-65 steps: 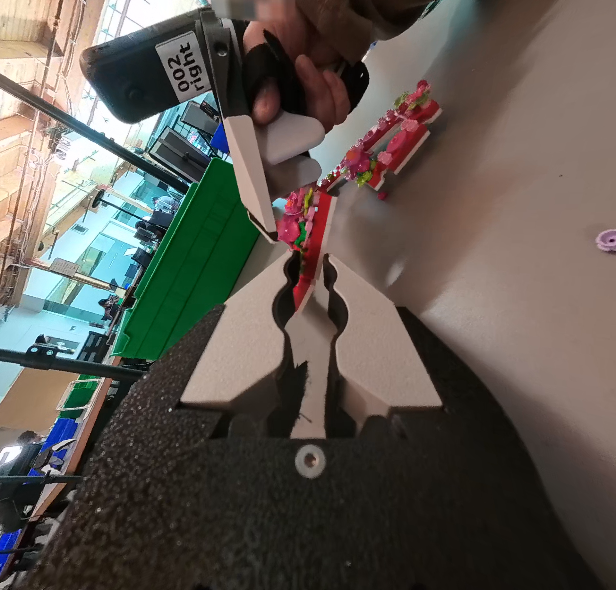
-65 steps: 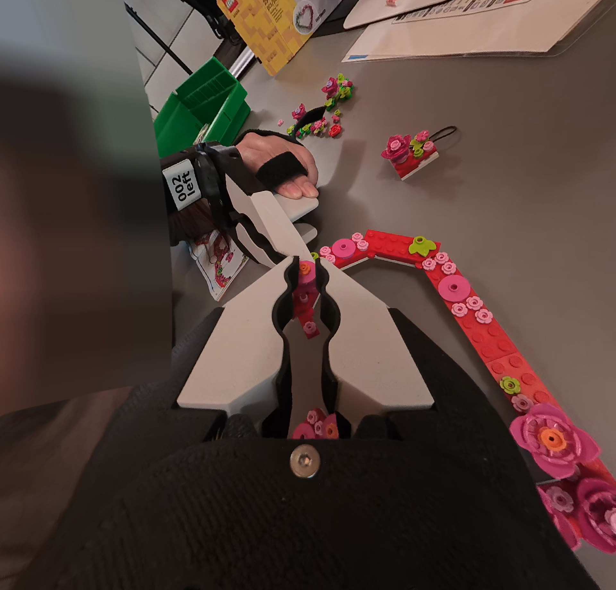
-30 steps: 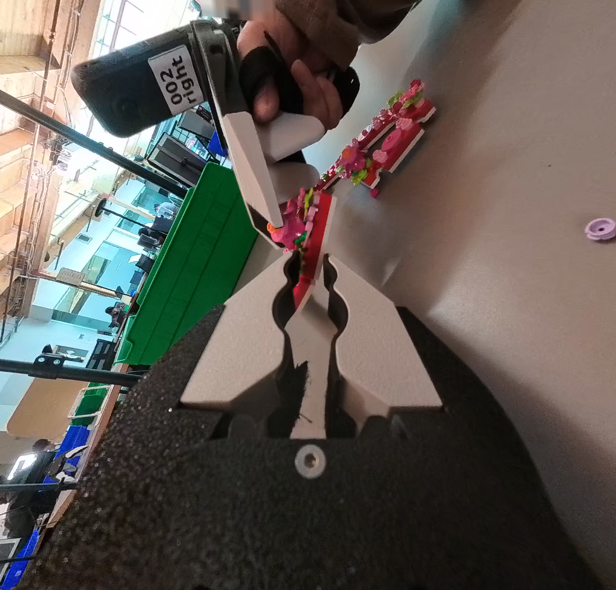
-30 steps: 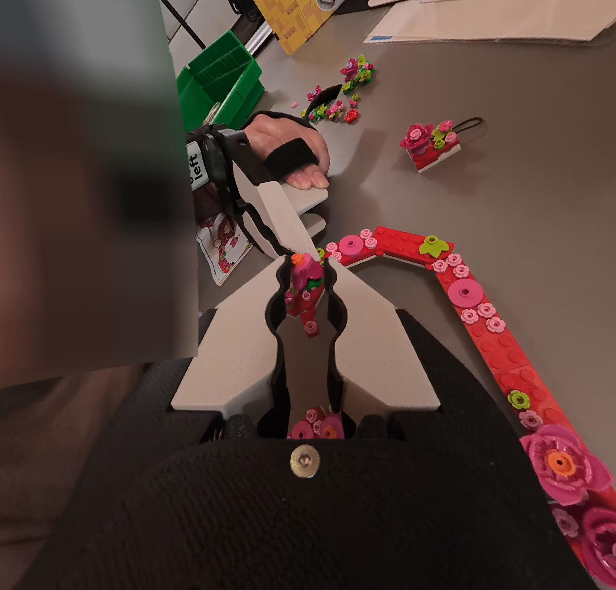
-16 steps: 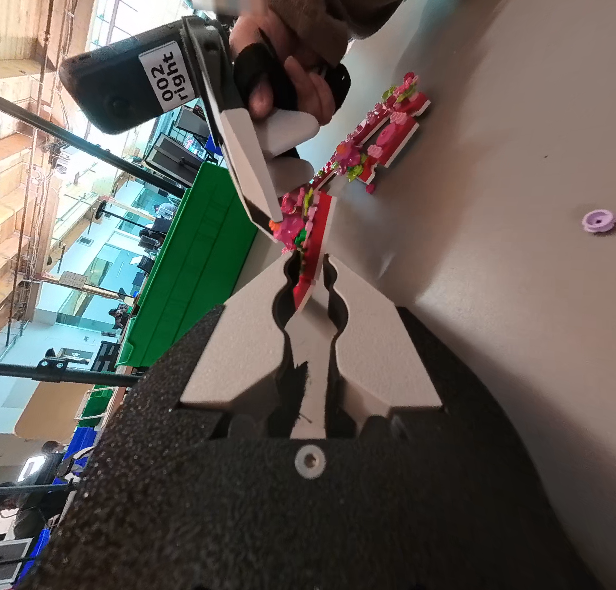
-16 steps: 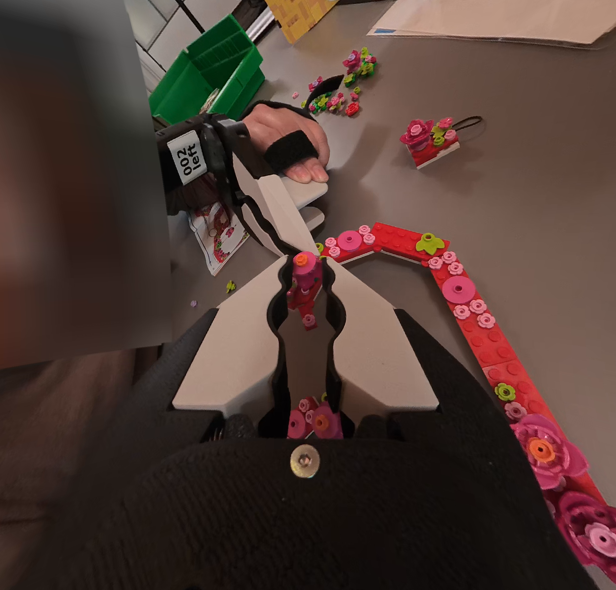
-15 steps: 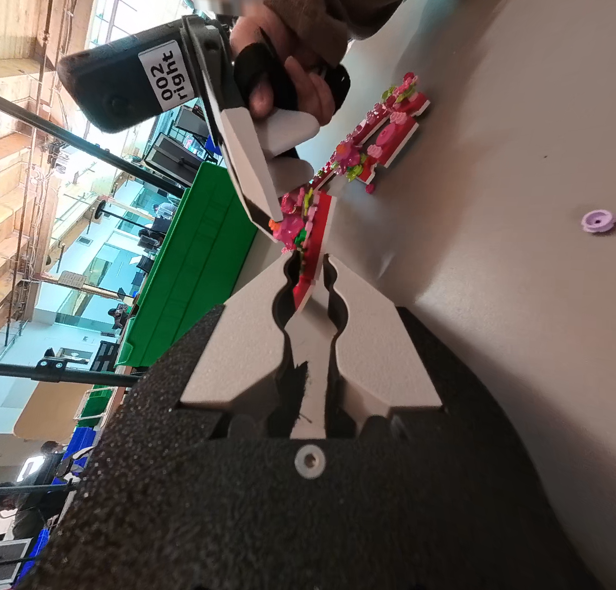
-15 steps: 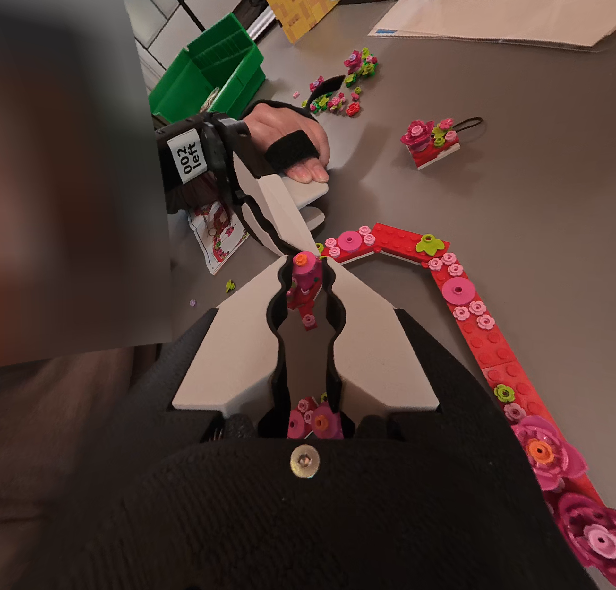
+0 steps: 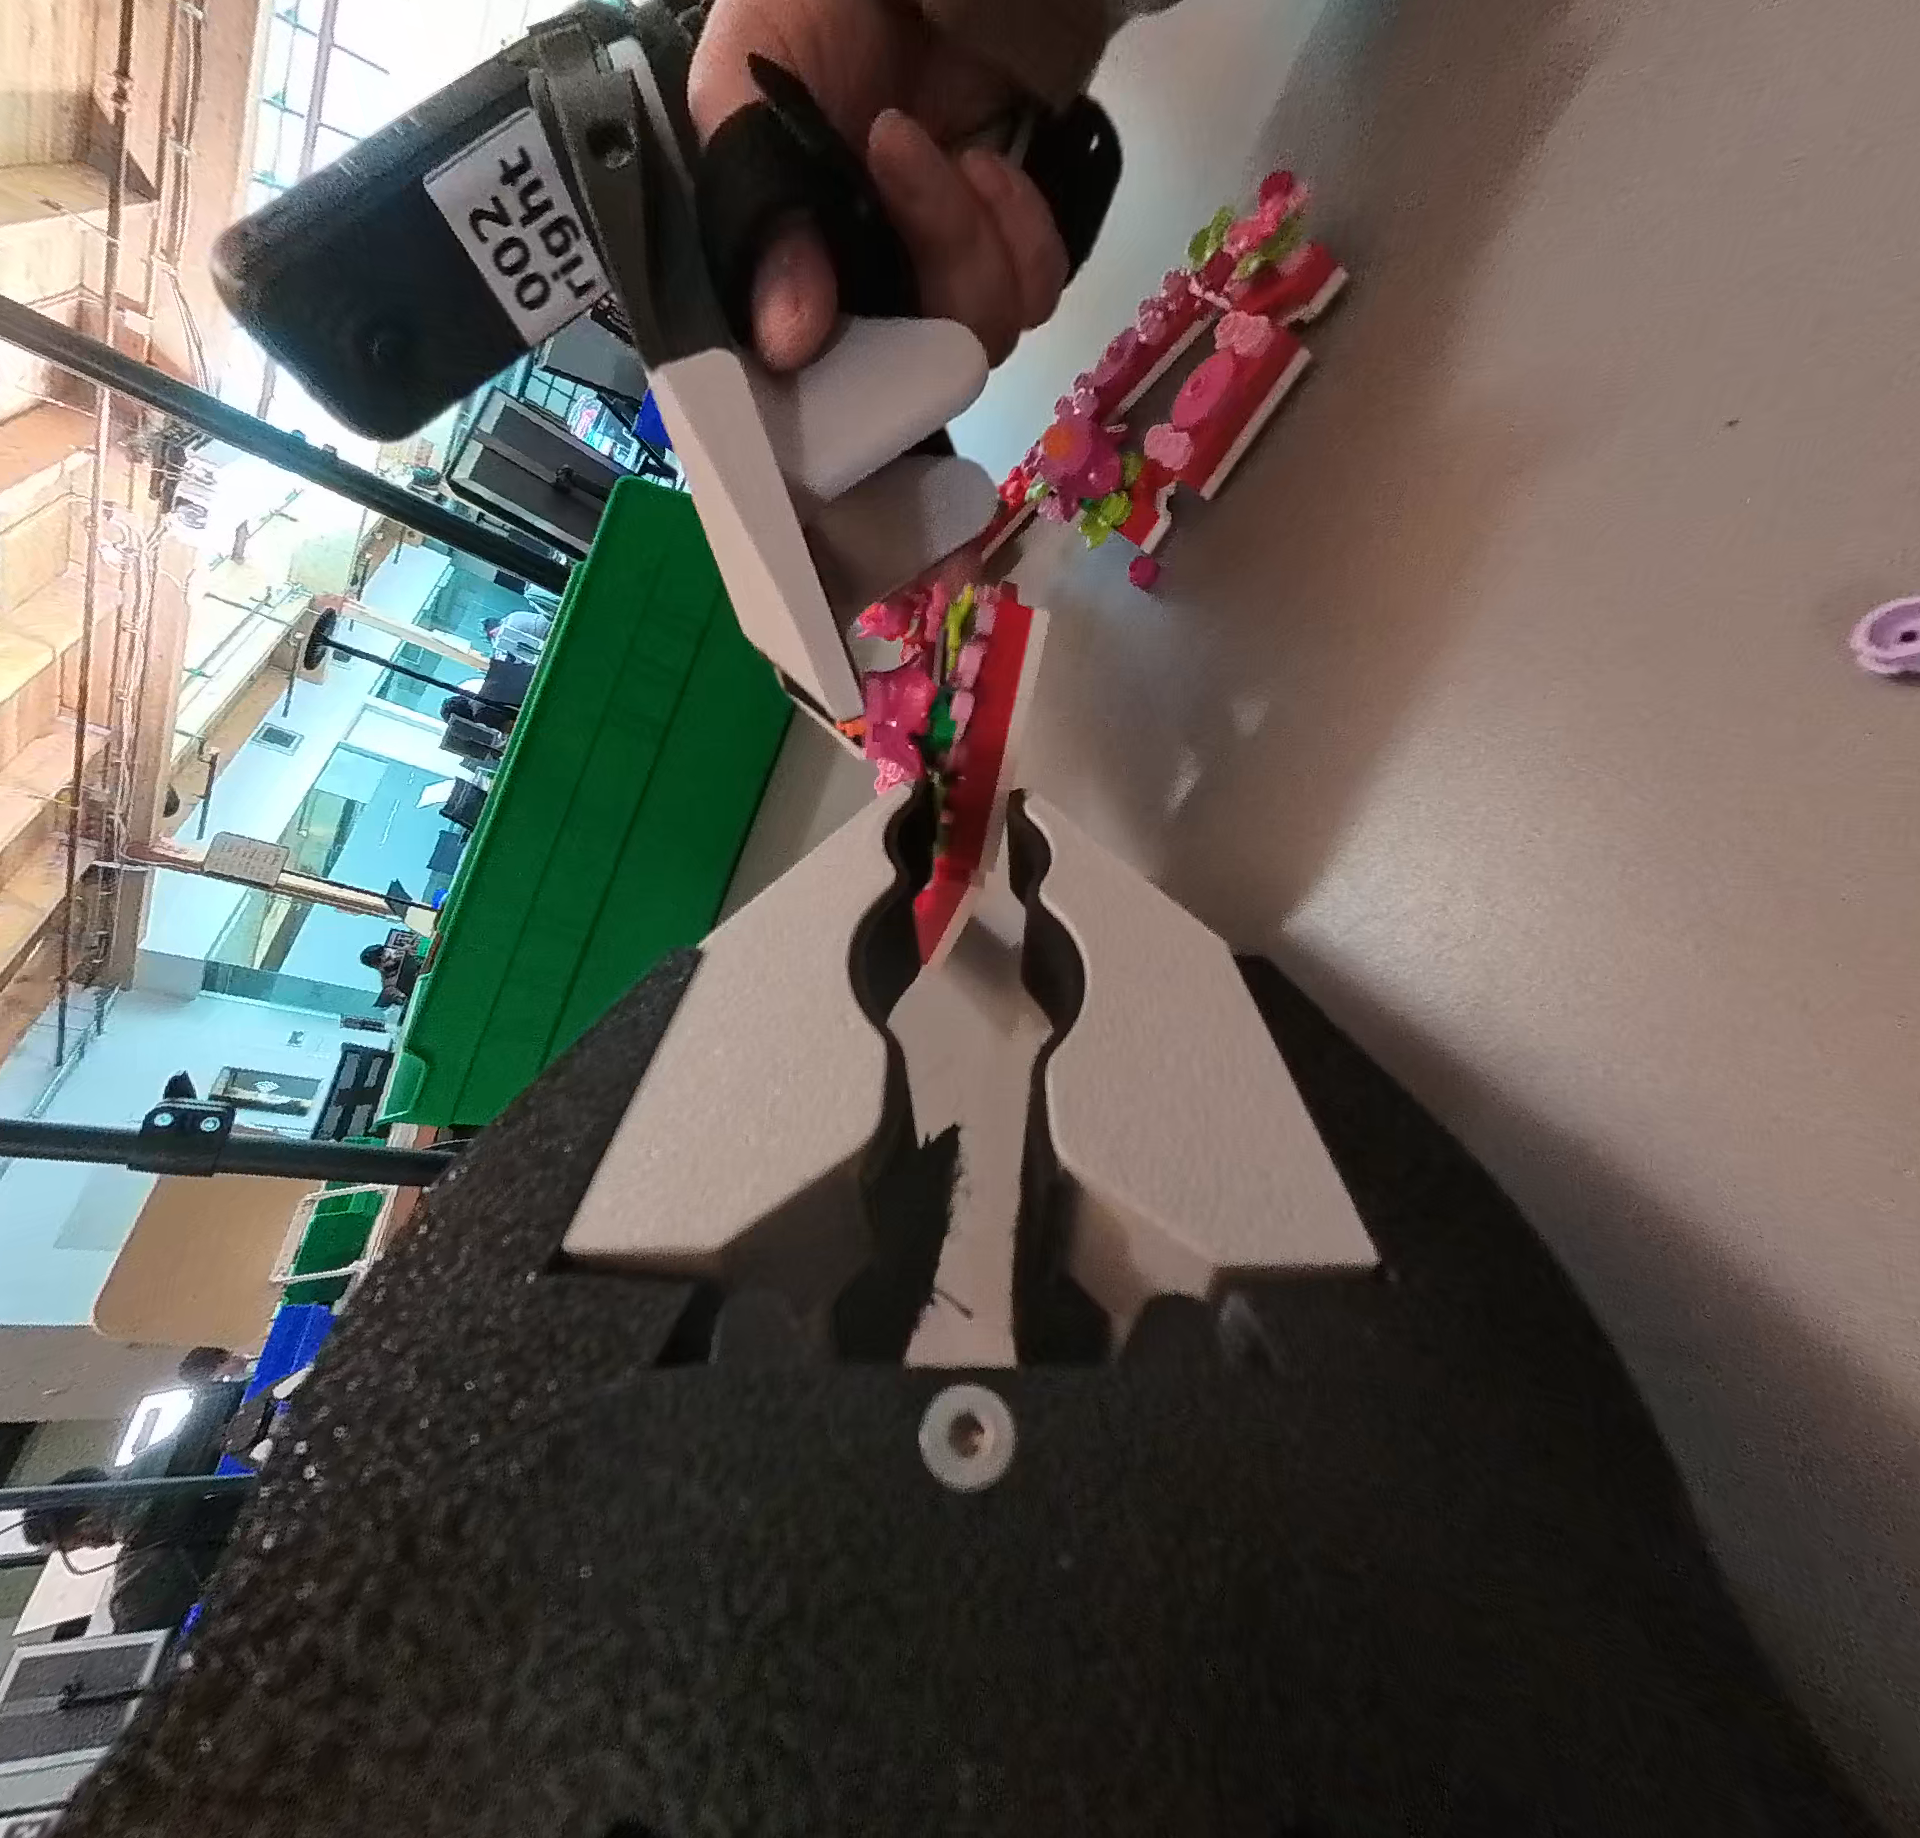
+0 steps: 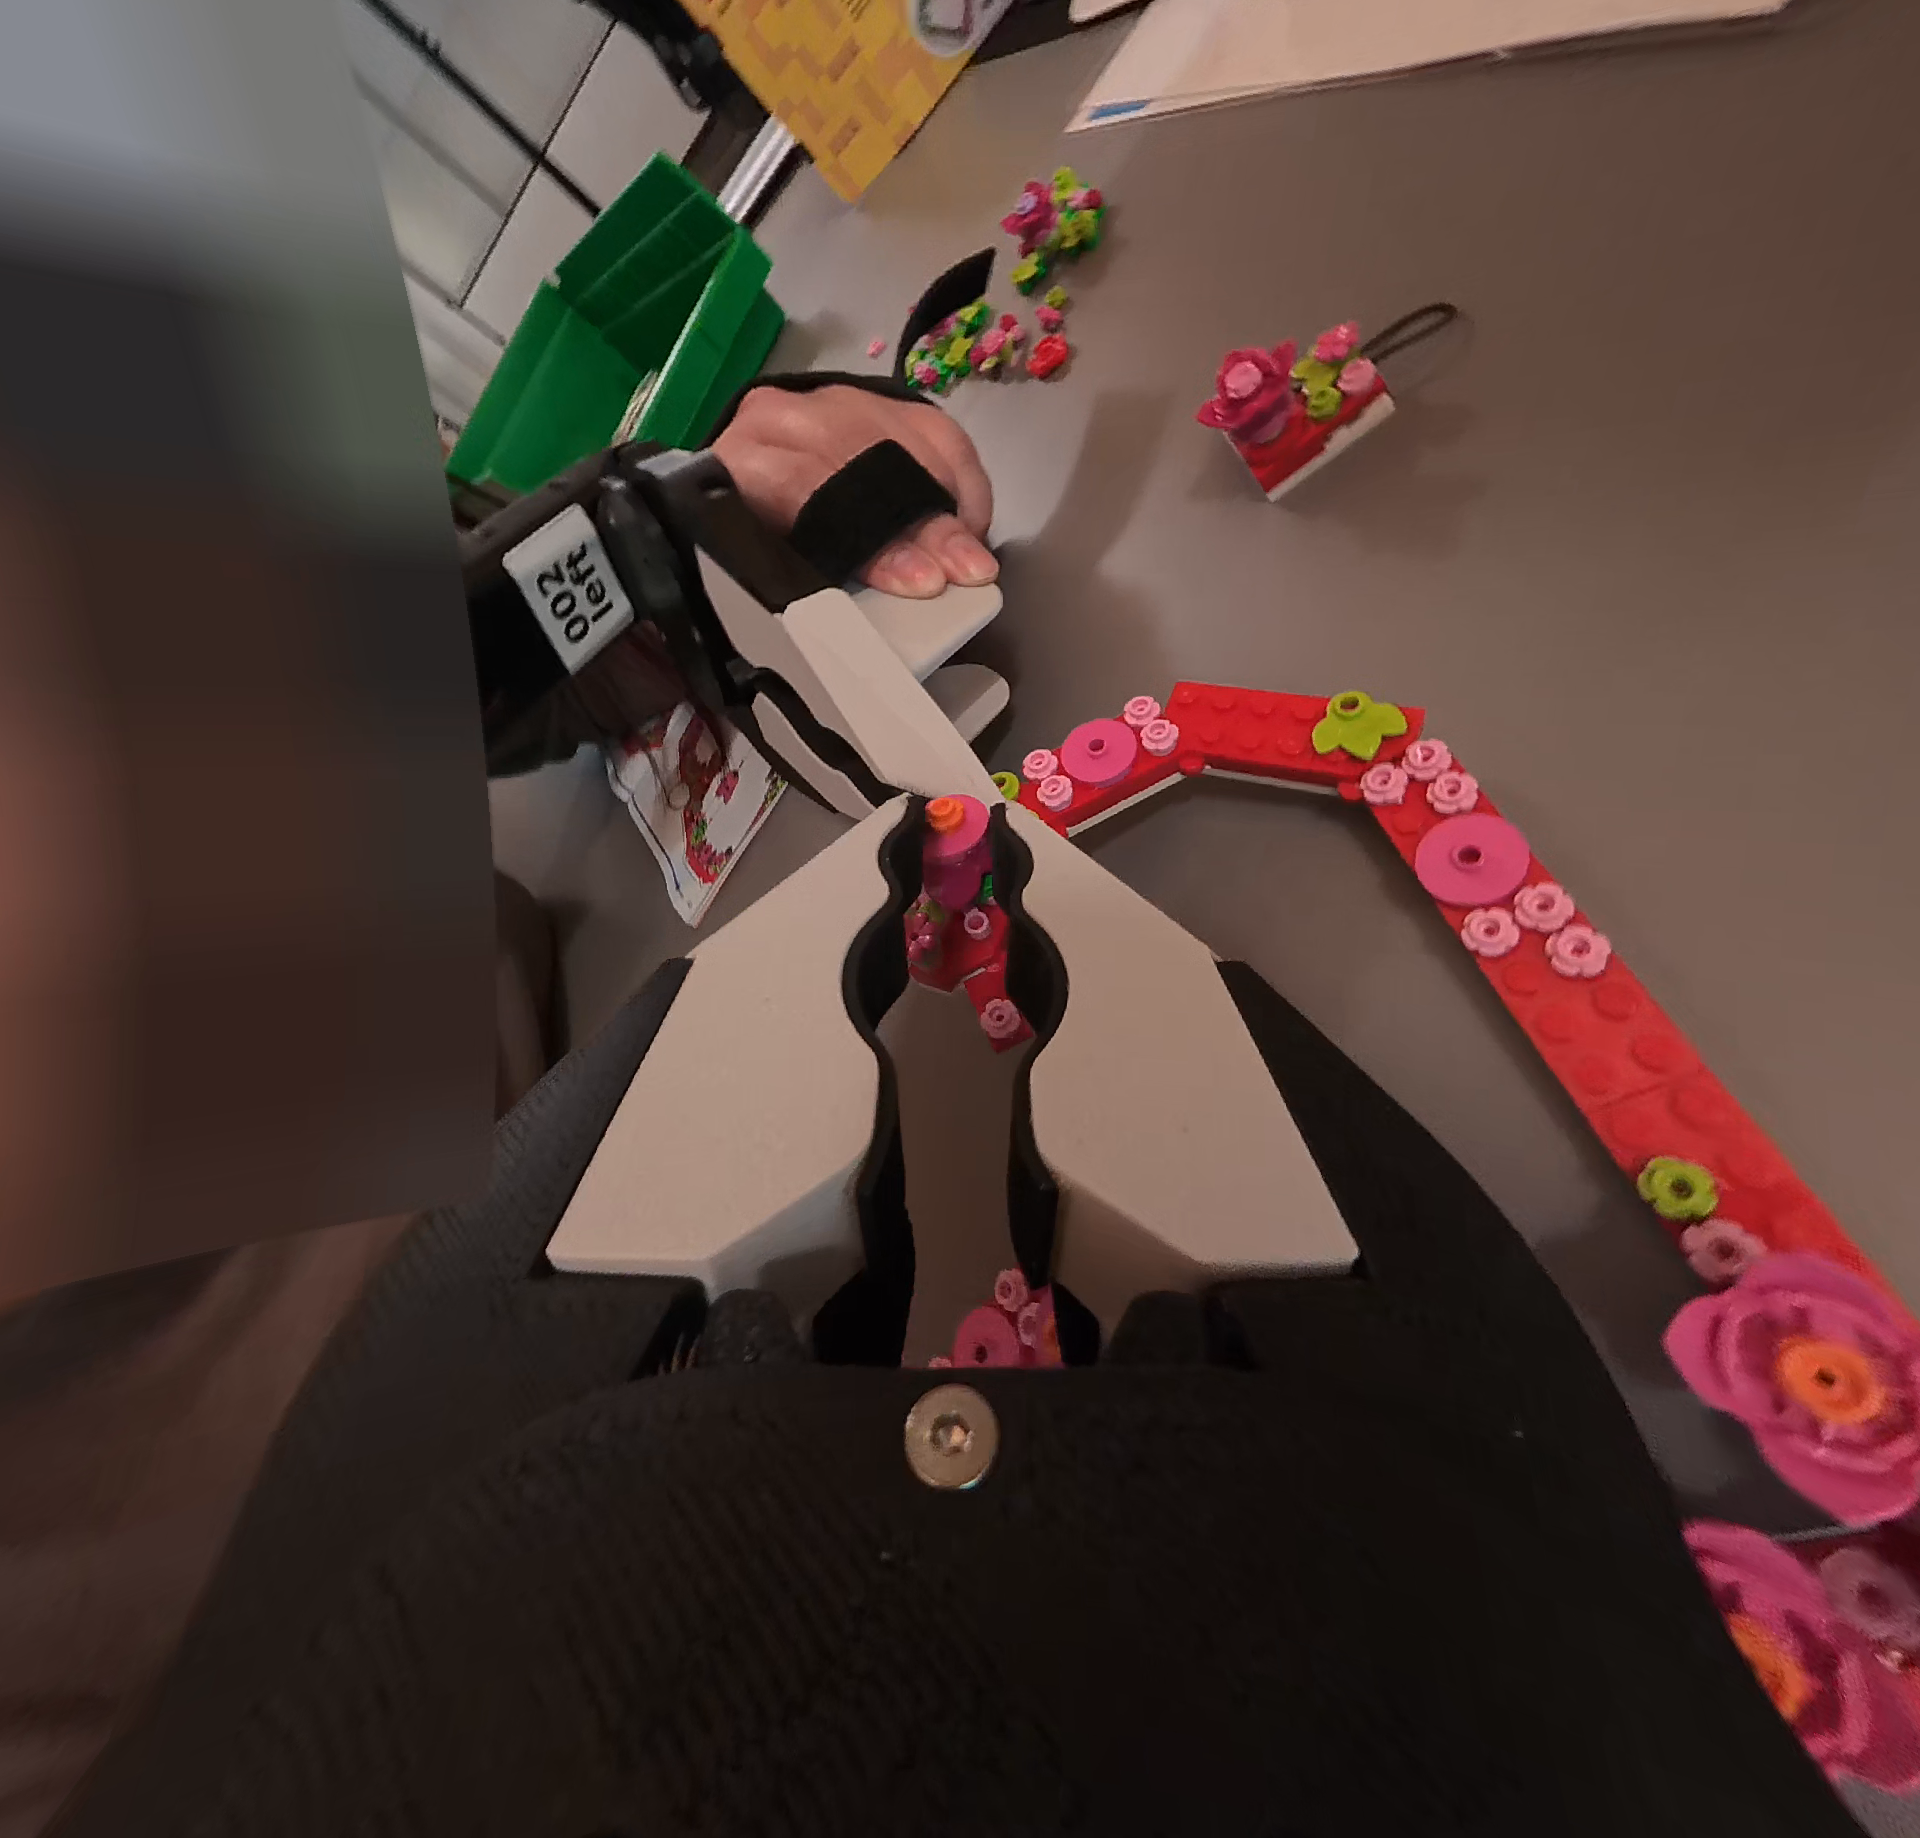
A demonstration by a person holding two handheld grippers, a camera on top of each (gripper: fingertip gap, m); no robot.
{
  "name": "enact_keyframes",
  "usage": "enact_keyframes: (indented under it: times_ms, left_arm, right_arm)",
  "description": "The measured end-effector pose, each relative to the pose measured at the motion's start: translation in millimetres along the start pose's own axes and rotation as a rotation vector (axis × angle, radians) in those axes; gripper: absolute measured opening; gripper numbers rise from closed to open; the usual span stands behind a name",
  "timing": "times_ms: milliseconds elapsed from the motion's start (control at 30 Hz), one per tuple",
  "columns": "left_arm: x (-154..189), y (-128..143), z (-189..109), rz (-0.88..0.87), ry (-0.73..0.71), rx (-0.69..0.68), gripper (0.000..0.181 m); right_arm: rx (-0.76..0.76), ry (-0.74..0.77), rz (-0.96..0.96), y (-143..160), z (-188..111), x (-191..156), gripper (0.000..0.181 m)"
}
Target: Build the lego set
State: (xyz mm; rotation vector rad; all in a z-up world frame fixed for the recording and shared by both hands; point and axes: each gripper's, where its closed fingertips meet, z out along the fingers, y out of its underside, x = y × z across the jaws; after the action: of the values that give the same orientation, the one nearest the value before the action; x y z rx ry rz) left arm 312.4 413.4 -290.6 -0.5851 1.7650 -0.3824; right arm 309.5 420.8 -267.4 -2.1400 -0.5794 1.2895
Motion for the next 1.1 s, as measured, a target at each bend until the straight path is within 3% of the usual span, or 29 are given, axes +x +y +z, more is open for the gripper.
enact_keyframes:
  times_ms: [33,333,600,833,1100]
  left_arm:
    - [0,1,0,0.008,0.0,-0.004,0.011]
    - [4,6,3,0.102,-0.007,-0.048,0.011]
    - [7,6,3,0.135,-0.004,-0.054,0.011]
    - [8,5,4,0.128,0.0,-0.051,0.011]
    - [9,4,4,0.129,0.004,-0.046,0.011]
  right_arm:
    - [0.007,0.007,0.015,0,0,1,0.011]
    - [0.036,0.115,-0.052,-2,-16,17,0.01]
    - [-0.189,0.384,-0.205,29,-29,57,0.011]
    - [-0.221,0.361,-0.276,33,-31,55,0.025]
    - [-0.25,0.352,-0.446,34,-29,48,0.027]
